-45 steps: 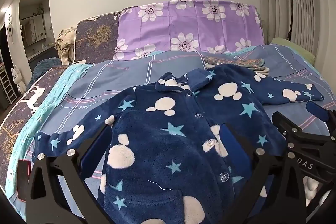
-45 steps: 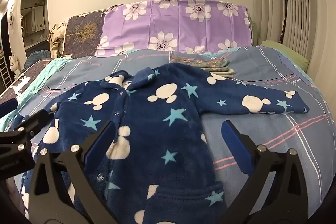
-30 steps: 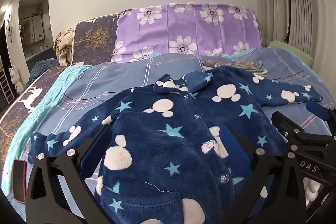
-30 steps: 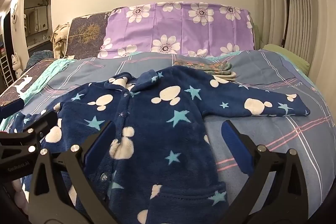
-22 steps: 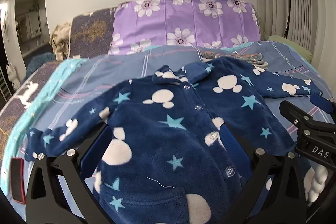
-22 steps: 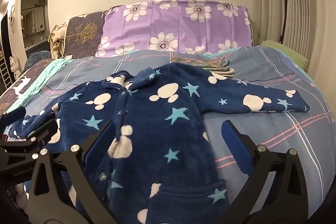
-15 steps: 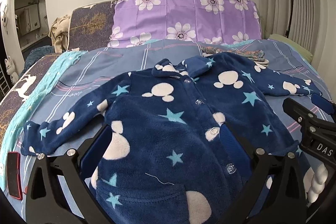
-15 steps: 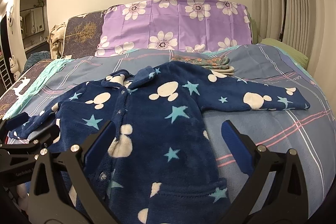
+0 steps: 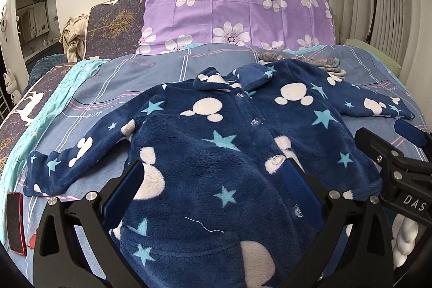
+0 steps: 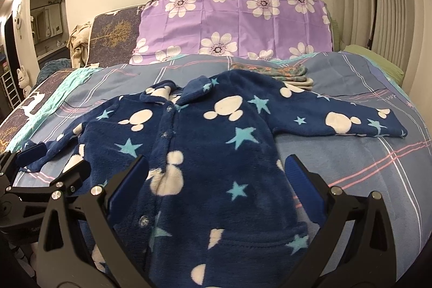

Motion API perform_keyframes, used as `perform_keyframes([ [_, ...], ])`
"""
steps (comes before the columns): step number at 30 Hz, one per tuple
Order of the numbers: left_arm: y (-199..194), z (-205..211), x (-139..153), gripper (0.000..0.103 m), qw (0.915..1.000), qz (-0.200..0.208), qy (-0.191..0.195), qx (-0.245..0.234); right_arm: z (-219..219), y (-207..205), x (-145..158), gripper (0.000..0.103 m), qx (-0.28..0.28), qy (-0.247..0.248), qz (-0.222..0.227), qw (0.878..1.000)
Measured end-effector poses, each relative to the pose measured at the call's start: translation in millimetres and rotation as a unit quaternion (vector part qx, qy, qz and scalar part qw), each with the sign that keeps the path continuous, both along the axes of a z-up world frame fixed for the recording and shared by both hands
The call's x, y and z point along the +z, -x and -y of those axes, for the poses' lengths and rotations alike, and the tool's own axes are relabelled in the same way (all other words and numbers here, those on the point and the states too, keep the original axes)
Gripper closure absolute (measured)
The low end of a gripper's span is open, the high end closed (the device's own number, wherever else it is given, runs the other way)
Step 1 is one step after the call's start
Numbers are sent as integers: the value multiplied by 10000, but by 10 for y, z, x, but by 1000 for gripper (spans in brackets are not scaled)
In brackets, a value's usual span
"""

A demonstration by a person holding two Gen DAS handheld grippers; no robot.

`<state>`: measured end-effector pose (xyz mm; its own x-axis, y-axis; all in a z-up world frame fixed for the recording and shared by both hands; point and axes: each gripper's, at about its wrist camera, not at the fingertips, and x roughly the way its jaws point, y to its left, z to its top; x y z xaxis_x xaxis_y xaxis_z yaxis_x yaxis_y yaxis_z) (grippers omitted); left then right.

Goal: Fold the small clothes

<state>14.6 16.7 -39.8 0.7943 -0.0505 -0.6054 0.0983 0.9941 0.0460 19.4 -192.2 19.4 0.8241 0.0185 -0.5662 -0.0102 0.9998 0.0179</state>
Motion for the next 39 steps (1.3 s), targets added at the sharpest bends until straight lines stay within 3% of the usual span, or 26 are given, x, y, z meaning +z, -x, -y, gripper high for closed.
perform_keyframes([
  [27,52,-345,42,1,9994,202,69,279,-170,-10,52,2,24,107,37,9999],
  [39,86,-566,31,1,9986,225,161,443,-451,-11,78,2,204,329,51,9992],
])
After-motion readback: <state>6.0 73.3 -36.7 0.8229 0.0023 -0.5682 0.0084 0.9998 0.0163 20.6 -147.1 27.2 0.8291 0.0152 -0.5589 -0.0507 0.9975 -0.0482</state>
